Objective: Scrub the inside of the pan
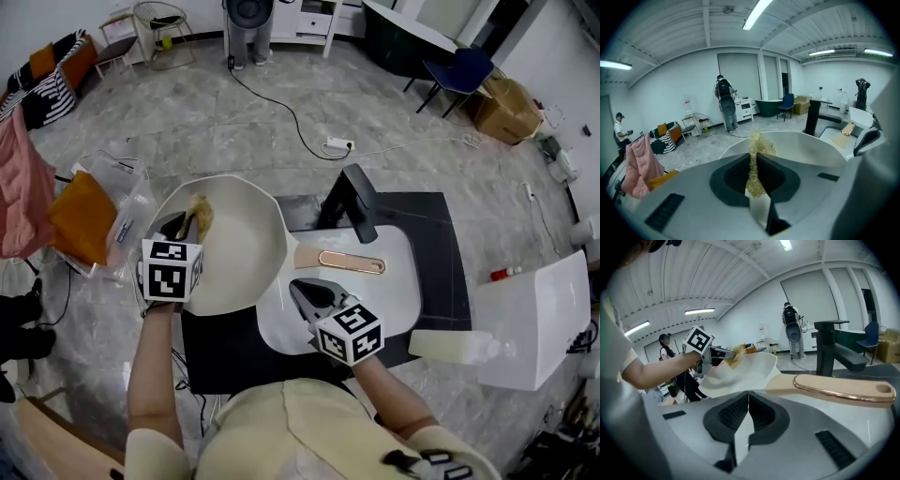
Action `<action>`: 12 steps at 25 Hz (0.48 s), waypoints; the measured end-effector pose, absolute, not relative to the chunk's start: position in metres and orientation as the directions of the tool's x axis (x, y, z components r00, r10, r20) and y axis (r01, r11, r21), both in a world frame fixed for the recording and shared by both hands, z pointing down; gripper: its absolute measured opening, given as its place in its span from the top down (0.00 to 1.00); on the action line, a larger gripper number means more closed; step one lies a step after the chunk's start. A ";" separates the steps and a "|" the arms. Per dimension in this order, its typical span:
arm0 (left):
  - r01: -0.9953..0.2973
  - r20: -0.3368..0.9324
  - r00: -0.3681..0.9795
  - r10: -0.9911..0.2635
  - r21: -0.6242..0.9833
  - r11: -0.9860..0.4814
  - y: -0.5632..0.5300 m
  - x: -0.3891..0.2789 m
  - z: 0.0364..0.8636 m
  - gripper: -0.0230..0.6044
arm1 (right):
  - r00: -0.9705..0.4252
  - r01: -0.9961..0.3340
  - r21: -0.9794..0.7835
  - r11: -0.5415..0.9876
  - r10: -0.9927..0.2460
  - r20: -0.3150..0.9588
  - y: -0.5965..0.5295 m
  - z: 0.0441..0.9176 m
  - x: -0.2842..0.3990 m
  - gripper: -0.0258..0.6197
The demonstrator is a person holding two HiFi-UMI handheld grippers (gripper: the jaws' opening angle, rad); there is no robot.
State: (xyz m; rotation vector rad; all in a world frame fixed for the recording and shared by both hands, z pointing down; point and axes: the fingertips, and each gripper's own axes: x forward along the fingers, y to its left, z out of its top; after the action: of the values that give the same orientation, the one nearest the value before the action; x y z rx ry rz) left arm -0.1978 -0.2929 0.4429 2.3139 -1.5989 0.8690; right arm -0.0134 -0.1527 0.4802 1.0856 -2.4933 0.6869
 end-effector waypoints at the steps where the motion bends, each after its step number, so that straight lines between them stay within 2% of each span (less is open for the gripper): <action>1: -0.905 0.575 0.230 -0.785 -0.170 -0.390 -0.295 -0.198 0.448 0.90 | -0.661 -0.743 -0.304 0.597 -0.580 0.477 -0.155 0.482 -0.014 0.93; 12: -0.923 0.602 0.102 -0.792 -0.240 -0.302 -0.341 -0.200 0.493 0.90 | -0.679 -0.725 -0.354 0.590 -0.529 0.508 -0.160 0.505 -0.004 0.93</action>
State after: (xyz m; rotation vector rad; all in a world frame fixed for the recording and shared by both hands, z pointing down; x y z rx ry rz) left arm -0.2001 -0.3406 0.4929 2.1762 -1.7231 0.9795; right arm -0.0038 -0.1599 0.5048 1.0156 -2.4725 0.7797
